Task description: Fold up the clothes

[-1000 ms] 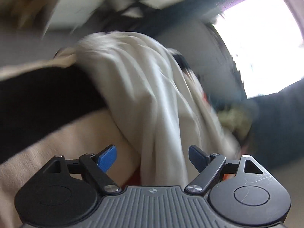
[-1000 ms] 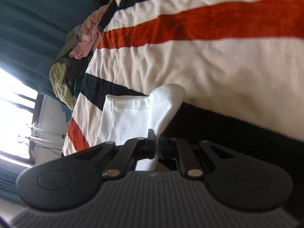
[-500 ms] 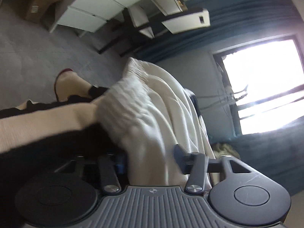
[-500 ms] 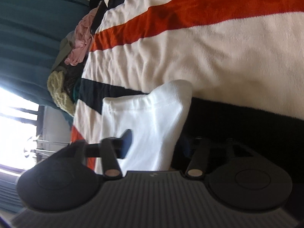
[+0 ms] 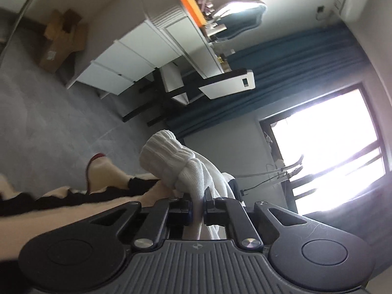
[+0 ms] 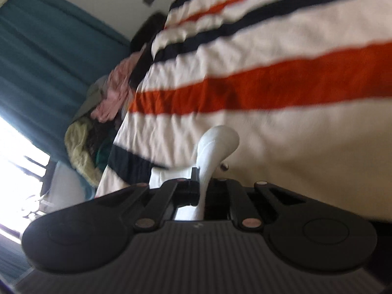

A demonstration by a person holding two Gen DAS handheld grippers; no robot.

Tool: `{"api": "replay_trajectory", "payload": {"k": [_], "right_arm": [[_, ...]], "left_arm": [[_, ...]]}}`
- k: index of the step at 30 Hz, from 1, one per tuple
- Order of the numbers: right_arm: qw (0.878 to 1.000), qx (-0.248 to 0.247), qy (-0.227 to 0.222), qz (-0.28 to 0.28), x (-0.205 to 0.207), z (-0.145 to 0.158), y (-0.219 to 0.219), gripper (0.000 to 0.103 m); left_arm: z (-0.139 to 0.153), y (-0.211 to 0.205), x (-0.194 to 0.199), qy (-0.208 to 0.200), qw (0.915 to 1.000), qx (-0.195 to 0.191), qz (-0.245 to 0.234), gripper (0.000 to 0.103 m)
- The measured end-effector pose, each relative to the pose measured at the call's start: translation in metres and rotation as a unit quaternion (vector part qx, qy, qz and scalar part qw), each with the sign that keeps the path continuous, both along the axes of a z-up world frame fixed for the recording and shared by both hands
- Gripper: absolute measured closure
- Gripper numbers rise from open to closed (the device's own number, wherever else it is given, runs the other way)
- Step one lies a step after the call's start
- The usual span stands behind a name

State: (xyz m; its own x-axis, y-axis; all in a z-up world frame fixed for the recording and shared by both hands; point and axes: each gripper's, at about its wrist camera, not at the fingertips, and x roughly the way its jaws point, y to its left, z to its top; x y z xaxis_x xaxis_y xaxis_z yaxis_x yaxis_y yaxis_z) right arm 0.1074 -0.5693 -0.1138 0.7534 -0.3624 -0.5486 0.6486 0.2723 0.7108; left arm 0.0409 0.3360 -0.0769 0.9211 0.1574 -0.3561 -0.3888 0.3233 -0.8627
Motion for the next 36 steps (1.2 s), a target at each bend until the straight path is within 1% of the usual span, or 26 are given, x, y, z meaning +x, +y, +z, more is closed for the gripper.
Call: {"api": "replay_trajectory", "payload": {"k": [1,3,5,7,9,10,13,14,15,16,17,18,19,20,21,23,26,27,29,31,34,36], "right_arm": [[1.0,-0.012,0.009,-0.012,-0.005,0.004,0.0,0.098],[0.998,-0.018,0.04,-0.034,-0.015,0.007,-0.002,0.098],[0.996,-0.003,0.082,-0.047,-0.022,0.001,-0.007,0.098],[0.992,0.034,0.115,-0.048,-0.024,-0.013,-0.013,0.098],[0.987,0.078,0.129,-0.052,-0.027,-0.03,-0.019,0.097],[0.986,0.091,0.13,-0.056,-0.029,-0.035,-0.02,0.094],[0.985,0.095,0.128,-0.059,-0.03,-0.036,-0.02,0.092],[0.985,0.091,0.133,-0.055,-0.028,-0.035,-0.02,0.091],[0.985,0.085,0.139,-0.052,-0.026,-0.033,-0.018,0.086],[0.985,0.079,0.142,-0.052,-0.025,-0.031,-0.017,0.074],[0.986,0.072,0.143,-0.052,-0.025,-0.028,-0.016,0.067],[0.987,0.063,0.132,-0.059,-0.027,-0.023,-0.016,0.044],[0.989,0.052,0.121,-0.066,-0.028,-0.018,-0.016,0.025],[0.99,0.026,0.115,-0.073,-0.029,-0.008,-0.013,0.02],[0.991,-0.006,0.113,-0.074,-0.028,0.003,-0.009,0.02],[0.99,-0.067,0.108,-0.067,-0.025,0.022,-0.001,0.02],[0.982,-0.163,0.094,-0.025,-0.016,0.052,0.023,0.02],[0.977,-0.194,0.089,-0.006,-0.012,0.061,0.033,0.02],[0.967,-0.242,0.064,0.04,-0.01,0.075,0.057,0.02],[0.954,-0.286,0.039,0.085,-0.007,0.089,0.081,0.02],[0.939,-0.311,0.001,0.149,-0.007,0.1,0.112,0.02],[0.927,-0.321,-0.022,0.191,-0.007,0.105,0.135,0.02]], "left_arm": [[0.004,-0.003,-0.006,0.009,1.0,0.003,0.001,0.095],[0.013,-0.009,-0.019,0.027,0.9996,0.008,0.002,0.095],[0.024,-0.016,-0.032,0.058,0.9976,0.037,0.001,0.095],[0.029,-0.024,-0.034,0.094,0.9931,0.068,-0.008,0.095],[0.031,-0.028,-0.028,0.126,0.9877,0.093,-0.012,0.093],[0.033,-0.03,-0.027,0.139,0.9848,0.103,-0.013,0.091],[0.04,-0.038,-0.027,0.168,0.9781,0.121,-0.019,0.085],[0.043,-0.041,-0.026,0.177,0.9758,0.126,-0.021,0.077],[0.046,-0.044,-0.026,0.189,0.9727,0.133,-0.022,0.064],[0.049,-0.049,-0.025,0.198,0.9695,0.142,-0.026,0.057],[0.05,-0.053,-0.024,0.204,0.9668,0.151,-0.031,0.047],[0.051,-0.056,-0.021,0.207,0.9643,0.161,-0.035,0.042],[0.054,-0.063,-0.02,0.212,0.9607,0.175,-0.034,0.034],[0.06,-0.071,-0.021,0.218,0.9561,0.194,-0.027,0.028],[0.066,-0.082,-0.022,0.216,0.9513,0.219,-0.019,0.023],[0.078,-0.103,-0.023,0.203,0.9394,0.276,-0.013,0.016],[0.09,-0.141,-0.023,0.182,0.9176,0.353,-0.019,0.008],[0.091,-0.153,-0.022,0.173,0.9134,0.367,-0.027,0.006],[0.091,-0.174,-0.02,0.154,0.9078,0.387,-0.052,0.005],[0.088,-0.194,-0.015,0.142,0.9003,0.403,-0.085,0.005],[0.083,-0.219,-0.007,0.136,0.8806,0.436,-0.127,0.005],[0.078,-0.234,-0.003,0.133,0.8695,0.451,-0.15,0.005]]}}
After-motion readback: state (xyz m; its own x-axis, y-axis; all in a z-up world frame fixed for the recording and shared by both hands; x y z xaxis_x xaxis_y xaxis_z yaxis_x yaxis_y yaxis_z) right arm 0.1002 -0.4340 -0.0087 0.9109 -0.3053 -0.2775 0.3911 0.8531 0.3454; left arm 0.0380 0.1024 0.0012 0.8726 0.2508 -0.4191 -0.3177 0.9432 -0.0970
